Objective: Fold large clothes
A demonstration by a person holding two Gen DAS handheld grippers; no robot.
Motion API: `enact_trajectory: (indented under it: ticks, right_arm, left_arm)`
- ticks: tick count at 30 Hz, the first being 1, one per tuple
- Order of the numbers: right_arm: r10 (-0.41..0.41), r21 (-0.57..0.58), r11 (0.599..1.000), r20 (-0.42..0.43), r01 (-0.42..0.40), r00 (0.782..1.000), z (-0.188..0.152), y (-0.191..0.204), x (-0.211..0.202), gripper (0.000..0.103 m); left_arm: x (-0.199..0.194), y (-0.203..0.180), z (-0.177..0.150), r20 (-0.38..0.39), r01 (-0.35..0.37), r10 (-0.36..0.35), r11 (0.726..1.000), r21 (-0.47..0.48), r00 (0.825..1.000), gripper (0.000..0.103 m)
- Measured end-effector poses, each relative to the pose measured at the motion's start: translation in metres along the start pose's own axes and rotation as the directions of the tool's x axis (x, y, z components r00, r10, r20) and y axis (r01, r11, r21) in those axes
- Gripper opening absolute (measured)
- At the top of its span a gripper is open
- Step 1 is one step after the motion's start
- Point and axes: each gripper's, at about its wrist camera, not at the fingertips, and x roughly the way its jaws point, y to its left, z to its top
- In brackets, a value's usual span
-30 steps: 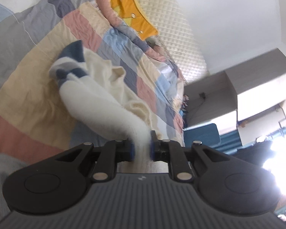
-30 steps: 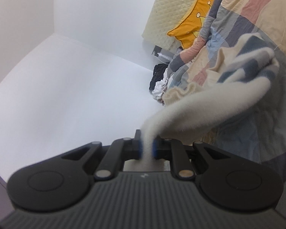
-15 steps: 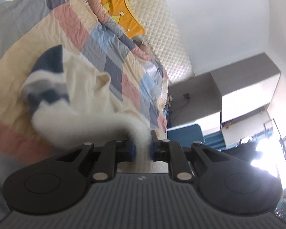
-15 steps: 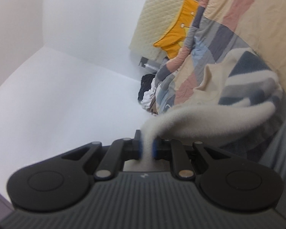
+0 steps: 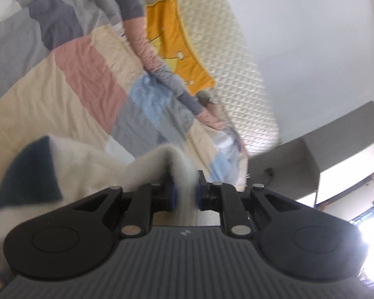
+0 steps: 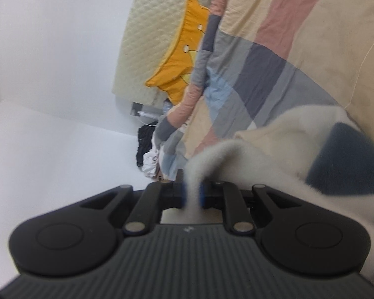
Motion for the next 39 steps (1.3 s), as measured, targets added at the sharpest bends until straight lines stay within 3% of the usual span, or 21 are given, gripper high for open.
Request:
enact_trajectory:
  ticks: [6, 12, 16, 21, 23, 24, 25, 26, 27, 29, 30, 34, 37, 39]
  right_arm:
    - [-0.070, -0.003, 0.998, -0.042, 0.070, 0.997, 0.022, -0.041, 0.051, 0.014]
    - [-0.052, 0.024, 0.998, -0.059, 0.053, 0.997, 0.037, -0.061, 0.081, 0.015]
    - [-0.074, 0.067, 0.995, -0.079, 0.079, 0.994, 0.047, -0.075, 0.102, 0.015]
    - [-0.095, 0.081, 0.991, -0.093, 0.103, 0.991, 0.048, -0.084, 0.107, 0.016]
    - [-0.108, 0.040, 0.993, -0.092, 0.112, 0.990, 0.044, -0.076, 0.104, 0.018]
    - [-0.108, 0.023, 0.994, -0.088, 0.111, 0.990, 0.042, -0.073, 0.101, 0.019]
    - [-0.107, 0.011, 0.994, -0.085, 0.108, 0.991, 0.041, -0.069, 0.099, 0.020]
    - [-0.106, 0.003, 0.994, -0.082, 0.107, 0.991, 0.039, -0.066, 0.095, 0.026]
    - [-0.102, -0.005, 0.995, -0.079, 0.102, 0.992, 0.037, -0.062, 0.092, 0.042]
    - [-0.071, -0.032, 0.997, -0.068, 0.069, 0.995, 0.031, -0.052, 0.083, 0.065]
    - [-0.050, -0.056, 0.997, -0.064, 0.046, 0.997, 0.028, -0.045, 0.077, 0.067]
    - [-0.016, -0.202, 0.979, -0.037, 0.009, 0.999, 0.011, -0.013, 0.049, 0.068]
    - [-0.107, -0.351, 0.930, 0.025, 0.109, 0.994, -0.002, 0.004, 0.037, 0.068]
    - [-0.199, -0.476, 0.854, 0.072, 0.209, 0.977, -0.013, 0.015, 0.039, 0.068]
  left_arm:
    - [0.071, 0.053, 0.020, -0.029, -0.020, 0.021, 0.999, 0.025, 0.999, 0.017]
    - [0.101, 0.093, 0.030, -0.016, 0.001, -0.002, 1.000, -0.024, 1.000, 0.017]
    - [0.123, 0.109, 0.034, -0.040, -0.069, 0.069, 0.998, 0.009, 0.997, 0.017]
    - [0.132, 0.125, 0.036, -0.073, -0.053, 0.050, 0.998, -0.041, 0.996, 0.018]
    - [0.129, 0.120, 0.035, -0.081, -0.053, 0.051, 0.998, -0.025, 0.995, 0.023]
    - [0.124, 0.114, 0.033, -0.082, -0.054, 0.053, 0.998, -0.009, 0.995, 0.033]
    - [0.118, 0.107, 0.030, -0.074, -0.054, 0.054, 0.999, 0.007, 0.996, 0.059]
    - [0.112, 0.101, 0.028, -0.055, -0.050, 0.051, 0.998, 0.028, 0.997, 0.068]
    - [0.100, 0.093, 0.024, -0.024, -0.030, 0.031, 0.998, 0.056, 0.999, 0.071]
    - [0.083, 0.076, 0.018, 0.010, 0.000, -0.001, 0.993, 0.116, 1.000, 0.071]
    - [0.074, 0.066, 0.015, 0.026, -0.011, 0.008, 0.990, 0.143, 1.000, 0.071]
    - [0.048, 0.032, -0.009, 0.081, -0.098, 0.076, 0.947, 0.306, 0.994, 0.071]
    - [0.043, 0.020, -0.029, 0.099, -0.201, 0.175, 0.891, 0.407, 0.979, 0.071]
    - [0.047, 0.016, -0.044, 0.099, -0.251, 0.232, 0.843, 0.476, 0.968, 0.071]
